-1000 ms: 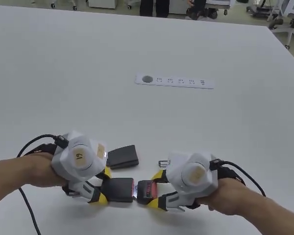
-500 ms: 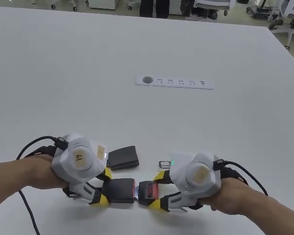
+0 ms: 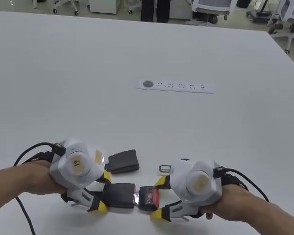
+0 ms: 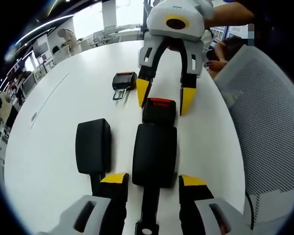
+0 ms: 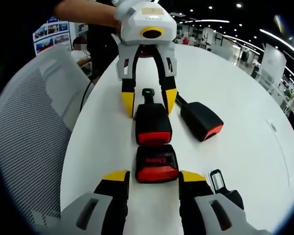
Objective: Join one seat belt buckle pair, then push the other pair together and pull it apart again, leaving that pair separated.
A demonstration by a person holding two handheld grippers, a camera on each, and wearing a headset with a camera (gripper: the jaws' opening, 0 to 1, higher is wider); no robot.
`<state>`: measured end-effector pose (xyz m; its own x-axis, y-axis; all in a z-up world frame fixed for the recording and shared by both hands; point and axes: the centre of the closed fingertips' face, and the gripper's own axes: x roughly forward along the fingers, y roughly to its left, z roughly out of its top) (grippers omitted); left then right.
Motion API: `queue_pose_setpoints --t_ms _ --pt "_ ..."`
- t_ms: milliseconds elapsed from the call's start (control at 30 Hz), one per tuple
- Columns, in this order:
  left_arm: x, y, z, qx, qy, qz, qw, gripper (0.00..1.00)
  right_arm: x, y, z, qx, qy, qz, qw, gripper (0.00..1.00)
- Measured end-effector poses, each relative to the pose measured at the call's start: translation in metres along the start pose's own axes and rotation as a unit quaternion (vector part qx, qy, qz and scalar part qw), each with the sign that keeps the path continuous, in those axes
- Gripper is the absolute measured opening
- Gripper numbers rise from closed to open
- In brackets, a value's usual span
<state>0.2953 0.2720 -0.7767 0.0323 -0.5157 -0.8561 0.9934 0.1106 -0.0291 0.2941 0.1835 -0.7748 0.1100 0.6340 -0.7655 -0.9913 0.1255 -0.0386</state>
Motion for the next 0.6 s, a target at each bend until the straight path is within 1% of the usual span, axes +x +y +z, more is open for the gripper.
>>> queue_pose_setpoints --t_ms 67,133,233,300,367,400,433,500,533,600 --pt "-0.001 0.000 0.000 0.003 0.000 0.000 1.0000 0.45 -0.003 0.001 0.000 -0.005 0.002 0.000 1.0000 0.36" --pt "-0.004 0.001 0.002 0.000 -0.006 0.004 1.0000 0.47 -0.007 0.002 0.000 -0.009 0.000 0.001 1.0000 0.36" --pt "-0.013 0.004 0.011 -0.004 -0.017 0.011 0.9998 0.48 -0.010 0.000 -0.001 -0.013 -0.001 0.001 0.9999 0.39" --pt "-0.014 0.005 0.013 -0.006 -0.022 0.014 0.9996 0.49 -0.014 0.002 -0.001 -0.013 0.000 0.002 0.9999 0.41" --pt "-0.018 0.008 0.016 -0.009 -0.027 0.018 0.9994 0.49 -0.016 -0.001 -0.005 -0.014 0.002 0.001 0.9999 0.43" --pt "-0.020 0.010 0.017 -0.011 -0.030 0.022 0.9993 0.50 -0.019 -0.002 -0.004 -0.014 0.002 0.000 0.9999 0.43" --pt "-0.023 0.012 0.020 -0.014 -0.037 0.028 0.9988 0.50 -0.022 -0.004 -0.003 -0.014 0.001 -0.004 0.9999 0.43" --pt "-0.027 0.014 0.025 -0.018 -0.045 0.033 0.9983 0.50 -0.027 -0.007 -0.003 -0.015 0.000 -0.009 0.9998 0.44" --pt "-0.028 0.015 0.027 -0.019 -0.048 0.035 0.9981 0.50 -0.028 -0.009 -0.005 -0.018 0.001 -0.011 0.9998 0.43" --pt "-0.031 0.021 0.027 -0.022 -0.052 0.040 0.9976 0.50 -0.032 -0.015 -0.006 -0.023 0.000 -0.019 0.9995 0.43"
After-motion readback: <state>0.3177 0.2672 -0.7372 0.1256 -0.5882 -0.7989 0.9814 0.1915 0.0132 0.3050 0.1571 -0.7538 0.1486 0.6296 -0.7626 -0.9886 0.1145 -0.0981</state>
